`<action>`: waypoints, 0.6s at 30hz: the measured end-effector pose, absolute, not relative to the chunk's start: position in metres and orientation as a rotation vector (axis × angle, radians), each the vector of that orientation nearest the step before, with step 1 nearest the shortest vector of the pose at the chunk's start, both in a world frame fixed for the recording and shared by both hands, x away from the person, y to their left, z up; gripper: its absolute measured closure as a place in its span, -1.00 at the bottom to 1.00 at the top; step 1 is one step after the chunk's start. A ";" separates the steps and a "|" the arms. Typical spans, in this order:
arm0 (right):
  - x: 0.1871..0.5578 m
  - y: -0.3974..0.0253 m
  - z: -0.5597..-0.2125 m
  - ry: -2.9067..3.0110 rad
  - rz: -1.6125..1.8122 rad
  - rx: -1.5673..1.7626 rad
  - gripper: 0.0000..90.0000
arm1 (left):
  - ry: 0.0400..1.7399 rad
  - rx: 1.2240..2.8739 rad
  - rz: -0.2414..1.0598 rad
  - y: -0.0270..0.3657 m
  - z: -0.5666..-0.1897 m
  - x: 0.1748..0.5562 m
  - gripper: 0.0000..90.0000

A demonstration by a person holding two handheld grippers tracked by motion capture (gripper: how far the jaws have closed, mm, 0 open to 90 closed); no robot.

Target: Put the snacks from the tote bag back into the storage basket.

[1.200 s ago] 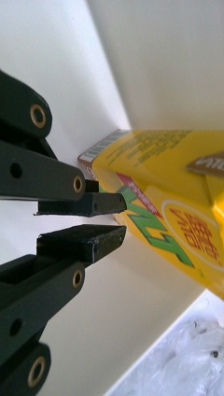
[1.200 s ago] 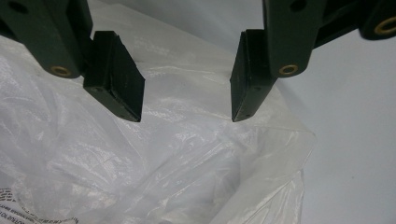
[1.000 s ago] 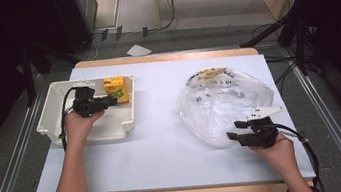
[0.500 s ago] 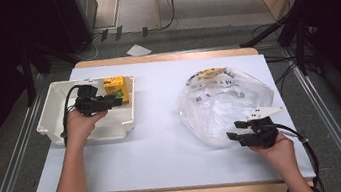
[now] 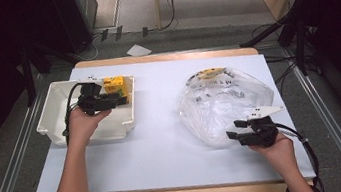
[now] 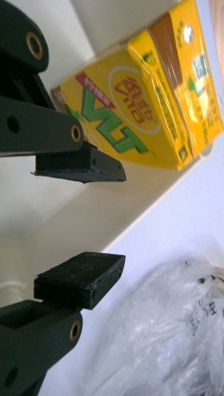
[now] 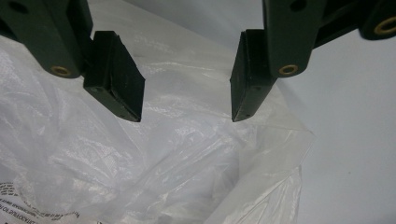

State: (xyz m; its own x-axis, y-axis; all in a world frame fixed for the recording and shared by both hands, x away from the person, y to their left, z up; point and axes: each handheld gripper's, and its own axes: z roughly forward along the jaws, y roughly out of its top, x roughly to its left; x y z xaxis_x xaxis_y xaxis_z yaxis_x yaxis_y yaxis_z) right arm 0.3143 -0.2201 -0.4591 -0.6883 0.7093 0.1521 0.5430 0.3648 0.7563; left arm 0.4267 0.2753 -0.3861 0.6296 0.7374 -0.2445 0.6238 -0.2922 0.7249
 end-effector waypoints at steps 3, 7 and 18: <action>0.316 -0.220 -0.459 2.422 1.234 1.123 0.02 | 1.073 2.014 0.155 0.272 -0.383 0.425 0.14; 0.317 -0.220 -0.459 2.424 1.239 1.126 0.02 | 1.059 2.026 0.161 0.266 -0.378 0.422 0.09; 0.319 -0.220 -0.458 2.419 1.251 1.116 0.02 | 1.025 2.042 0.130 0.244 -0.371 0.415 0.04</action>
